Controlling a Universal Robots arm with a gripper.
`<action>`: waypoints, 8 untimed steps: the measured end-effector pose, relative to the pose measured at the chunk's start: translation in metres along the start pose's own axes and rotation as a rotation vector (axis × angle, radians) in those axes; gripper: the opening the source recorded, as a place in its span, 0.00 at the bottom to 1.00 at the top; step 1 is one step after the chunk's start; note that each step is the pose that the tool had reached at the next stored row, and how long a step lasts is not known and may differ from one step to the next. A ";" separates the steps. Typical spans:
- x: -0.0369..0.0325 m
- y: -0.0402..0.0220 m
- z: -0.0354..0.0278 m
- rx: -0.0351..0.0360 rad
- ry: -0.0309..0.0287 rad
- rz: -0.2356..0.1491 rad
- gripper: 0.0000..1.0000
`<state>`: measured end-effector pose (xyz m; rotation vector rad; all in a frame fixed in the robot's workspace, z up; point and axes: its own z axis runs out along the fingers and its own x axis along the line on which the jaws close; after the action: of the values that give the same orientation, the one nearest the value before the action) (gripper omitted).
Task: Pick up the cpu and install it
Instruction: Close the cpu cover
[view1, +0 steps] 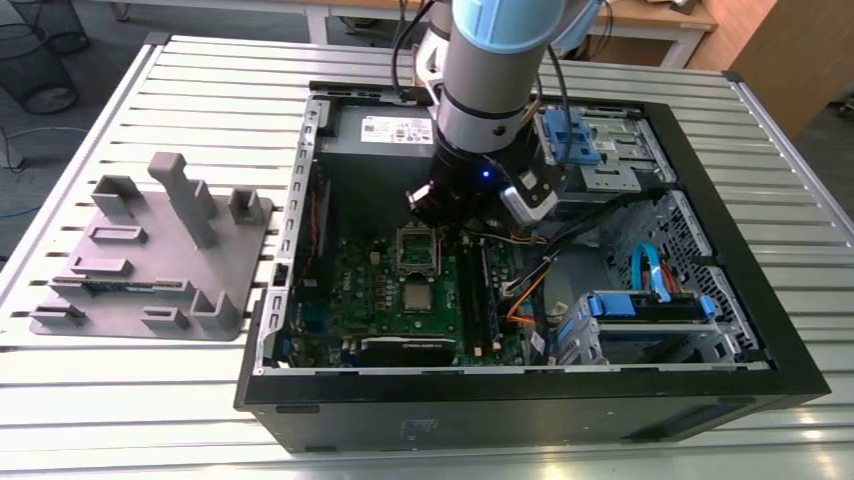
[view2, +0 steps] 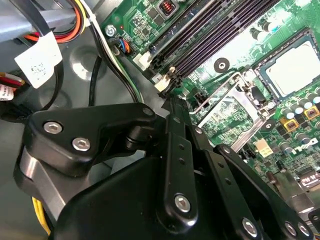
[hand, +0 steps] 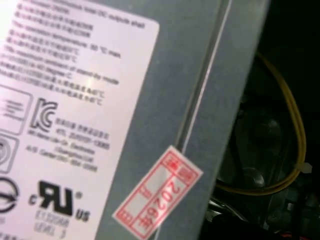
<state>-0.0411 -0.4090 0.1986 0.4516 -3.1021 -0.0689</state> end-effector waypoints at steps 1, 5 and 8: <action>0.0002 -0.0002 0.0000 -0.0002 0.0000 0.000 0.11; 0.0009 -0.0021 0.0000 0.0012 0.0002 0.000 0.11; 0.0012 -0.0034 -0.0003 0.0046 0.0012 0.000 0.11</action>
<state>-0.0412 -0.4126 0.1987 0.4514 -3.1018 -0.0615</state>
